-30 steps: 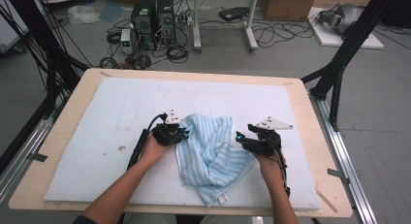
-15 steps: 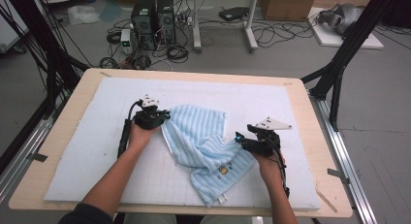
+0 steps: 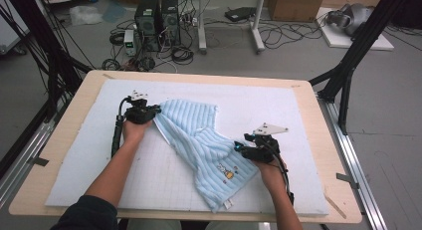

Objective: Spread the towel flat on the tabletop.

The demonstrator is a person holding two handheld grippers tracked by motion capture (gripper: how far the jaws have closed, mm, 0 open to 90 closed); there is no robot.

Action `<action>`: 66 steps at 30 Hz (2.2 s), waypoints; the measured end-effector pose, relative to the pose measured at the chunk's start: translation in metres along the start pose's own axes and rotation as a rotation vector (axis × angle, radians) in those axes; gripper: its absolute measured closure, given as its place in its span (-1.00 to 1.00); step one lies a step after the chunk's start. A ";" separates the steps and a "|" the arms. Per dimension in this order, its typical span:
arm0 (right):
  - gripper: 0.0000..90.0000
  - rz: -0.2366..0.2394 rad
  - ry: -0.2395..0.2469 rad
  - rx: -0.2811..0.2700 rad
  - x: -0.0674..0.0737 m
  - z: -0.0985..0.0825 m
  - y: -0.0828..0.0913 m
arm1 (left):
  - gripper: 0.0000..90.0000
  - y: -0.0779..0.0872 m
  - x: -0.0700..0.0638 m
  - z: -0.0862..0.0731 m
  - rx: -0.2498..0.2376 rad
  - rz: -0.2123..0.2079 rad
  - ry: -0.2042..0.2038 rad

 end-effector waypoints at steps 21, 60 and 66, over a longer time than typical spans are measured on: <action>0.88 0.335 0.108 0.224 0.069 -0.041 0.019 | 0.86 -0.002 0.014 0.004 -0.014 0.002 0.028; 0.92 -0.178 -0.037 0.175 -0.019 0.059 -0.098 | 0.33 -0.012 -0.012 0.004 -0.012 -0.088 0.019; 0.92 -0.314 -0.064 0.172 -0.059 0.061 -0.091 | -0.04 -0.011 -0.018 0.004 0.004 -0.104 0.023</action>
Point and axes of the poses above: each handheld gripper's, and its own axes: y roughly backward along the jaws, z roughly out of its top, x roughly to its left, the point moved 6 cm from there along -y, roughly forward along the jaws, and after that the axes turned 8 degrees about -z, right-handed, at the moved point
